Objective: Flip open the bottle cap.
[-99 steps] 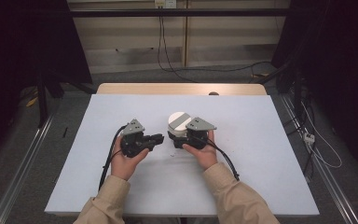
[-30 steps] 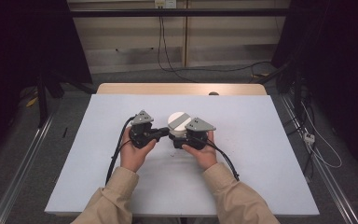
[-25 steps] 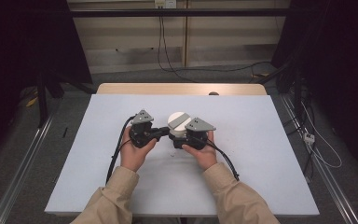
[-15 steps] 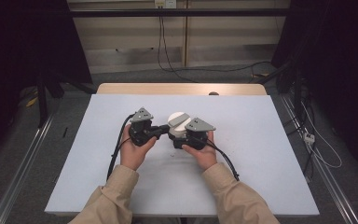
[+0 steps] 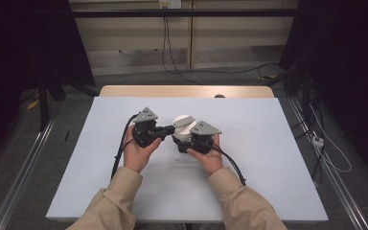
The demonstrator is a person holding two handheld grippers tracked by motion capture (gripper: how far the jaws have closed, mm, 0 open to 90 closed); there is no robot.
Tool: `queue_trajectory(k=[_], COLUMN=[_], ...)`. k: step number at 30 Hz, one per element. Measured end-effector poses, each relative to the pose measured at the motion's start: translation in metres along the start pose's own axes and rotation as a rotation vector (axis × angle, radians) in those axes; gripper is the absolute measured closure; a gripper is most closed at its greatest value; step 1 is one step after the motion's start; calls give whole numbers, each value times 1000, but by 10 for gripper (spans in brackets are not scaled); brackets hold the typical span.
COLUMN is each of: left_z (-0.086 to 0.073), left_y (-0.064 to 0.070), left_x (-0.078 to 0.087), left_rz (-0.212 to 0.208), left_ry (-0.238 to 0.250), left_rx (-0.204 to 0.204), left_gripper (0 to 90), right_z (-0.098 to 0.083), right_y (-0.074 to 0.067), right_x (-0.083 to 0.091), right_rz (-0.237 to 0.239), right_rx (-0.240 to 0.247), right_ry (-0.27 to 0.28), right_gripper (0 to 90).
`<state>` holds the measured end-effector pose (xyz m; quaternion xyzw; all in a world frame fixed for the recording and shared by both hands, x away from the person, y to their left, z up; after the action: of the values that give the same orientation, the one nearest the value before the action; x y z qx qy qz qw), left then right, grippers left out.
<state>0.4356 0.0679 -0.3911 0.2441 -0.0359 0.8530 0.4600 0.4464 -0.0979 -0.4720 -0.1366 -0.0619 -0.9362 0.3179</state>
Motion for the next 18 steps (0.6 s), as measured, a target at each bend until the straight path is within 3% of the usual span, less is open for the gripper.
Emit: queue_trajectory(k=[18], left_z=[14], left_y=[3], left_x=[-2], left_rz=[-6], left_ry=[3], left_rx=[-11], left_gripper=[900], right_z=[0], right_y=[0], right_x=[0], right_rz=[-1], right_rx=[2], right_ry=[-2], right_gripper=[186])
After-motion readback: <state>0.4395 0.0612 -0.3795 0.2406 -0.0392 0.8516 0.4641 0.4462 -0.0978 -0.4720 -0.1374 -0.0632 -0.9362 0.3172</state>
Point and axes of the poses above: each handheld gripper's, and its own axes: x roughly backward along the jaws, z roughly out of its top, y roughly to its right, the point moved 3 cm from there along -x, roughly forward along the jaws
